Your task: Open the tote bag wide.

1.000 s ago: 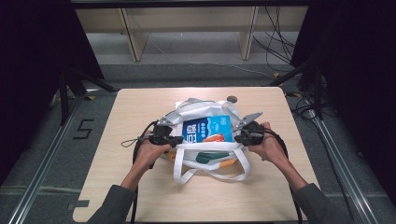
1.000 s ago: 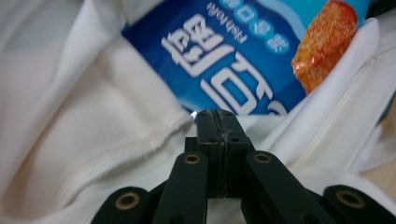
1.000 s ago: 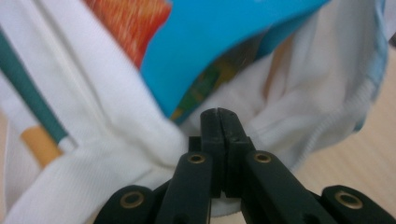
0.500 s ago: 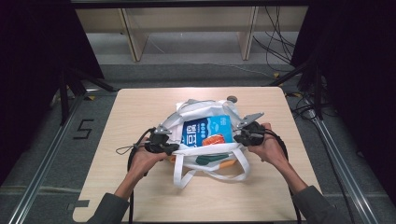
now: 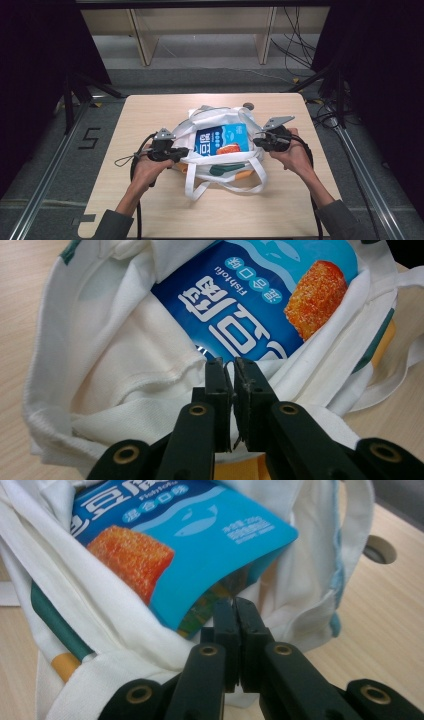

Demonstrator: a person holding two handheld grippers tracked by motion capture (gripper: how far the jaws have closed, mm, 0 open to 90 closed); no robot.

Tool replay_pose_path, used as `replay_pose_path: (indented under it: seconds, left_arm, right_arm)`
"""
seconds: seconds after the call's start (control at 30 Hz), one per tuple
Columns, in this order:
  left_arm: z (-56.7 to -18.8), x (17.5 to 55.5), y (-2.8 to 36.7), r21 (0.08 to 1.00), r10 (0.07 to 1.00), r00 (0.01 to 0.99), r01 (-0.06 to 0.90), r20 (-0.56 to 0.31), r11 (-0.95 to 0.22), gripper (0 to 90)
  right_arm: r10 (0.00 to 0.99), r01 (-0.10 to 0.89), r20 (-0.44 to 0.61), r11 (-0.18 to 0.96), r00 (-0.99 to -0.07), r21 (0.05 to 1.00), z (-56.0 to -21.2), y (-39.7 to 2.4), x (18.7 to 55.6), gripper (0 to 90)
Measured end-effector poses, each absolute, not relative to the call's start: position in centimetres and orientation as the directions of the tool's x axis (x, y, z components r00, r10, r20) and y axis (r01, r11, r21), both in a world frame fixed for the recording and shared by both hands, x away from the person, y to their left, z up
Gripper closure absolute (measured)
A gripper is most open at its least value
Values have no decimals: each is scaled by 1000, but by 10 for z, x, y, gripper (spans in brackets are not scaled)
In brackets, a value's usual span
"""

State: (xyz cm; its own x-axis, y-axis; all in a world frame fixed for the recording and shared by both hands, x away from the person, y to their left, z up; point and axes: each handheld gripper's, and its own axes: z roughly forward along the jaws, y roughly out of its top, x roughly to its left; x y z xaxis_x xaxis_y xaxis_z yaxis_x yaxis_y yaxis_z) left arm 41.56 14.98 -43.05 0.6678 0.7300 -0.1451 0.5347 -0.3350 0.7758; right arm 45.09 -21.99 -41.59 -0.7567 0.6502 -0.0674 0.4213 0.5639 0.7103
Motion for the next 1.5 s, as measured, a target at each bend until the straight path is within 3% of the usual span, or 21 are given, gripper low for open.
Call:
replay_pose_path:
  seconds: [0.37, 0.8, 0.87, 1.1, 1.13, 1.17, 1.2, 1.23, 1.33, 1.5]
  left_arm:
    - [-415, 412, 173, 817, 764, 619, 527, -180, -234, 828]
    - [-410, 413, 188, 829, 786, 592, 521, -180, -202, 820]
    - [-410, 412, 189, 831, 788, 587, 522, -185, -194, 819]
    - [-414, 403, 190, 827, 769, 609, 523, -193, -207, 794]
    - [-415, 402, 189, 829, 770, 604, 526, -204, -192, 785]
    - [-415, 400, 189, 827, 770, 603, 529, -207, -192, 777]
    - [-417, 399, 189, 829, 766, 607, 526, -210, -190, 770]
    - [-417, 399, 190, 829, 767, 609, 524, -203, -196, 761]
    - [-418, 396, 191, 829, 762, 609, 529, -220, -182, 708]
    - [-420, 393, 192, 831, 755, 614, 528, -232, -175, 641]
  right_arm:
    - [671, 418, -55, 522, -739, 743, -399, -231, 454, 892]
    - [688, 438, -55, 520, -724, 733, -391, -244, 451, 890]
    - [681, 407, -81, 523, -727, 749, -391, -247, 451, 890]
    - [709, 458, -37, 494, -705, 739, -390, -254, 445, 880]
    - [695, 420, -70, 507, -715, 753, -391, -256, 446, 878]
    - [709, 470, -23, 491, -704, 733, -389, -255, 443, 873]
    - [691, 422, -62, 508, -720, 751, -391, -257, 445, 868]
    - [707, 457, -28, 486, -706, 745, -392, -255, 441, 861]
    - [696, 422, -59, 498, -716, 757, -394, -259, 442, 836]
    - [712, 460, -23, 477, -702, 749, -395, -264, 438, 775]
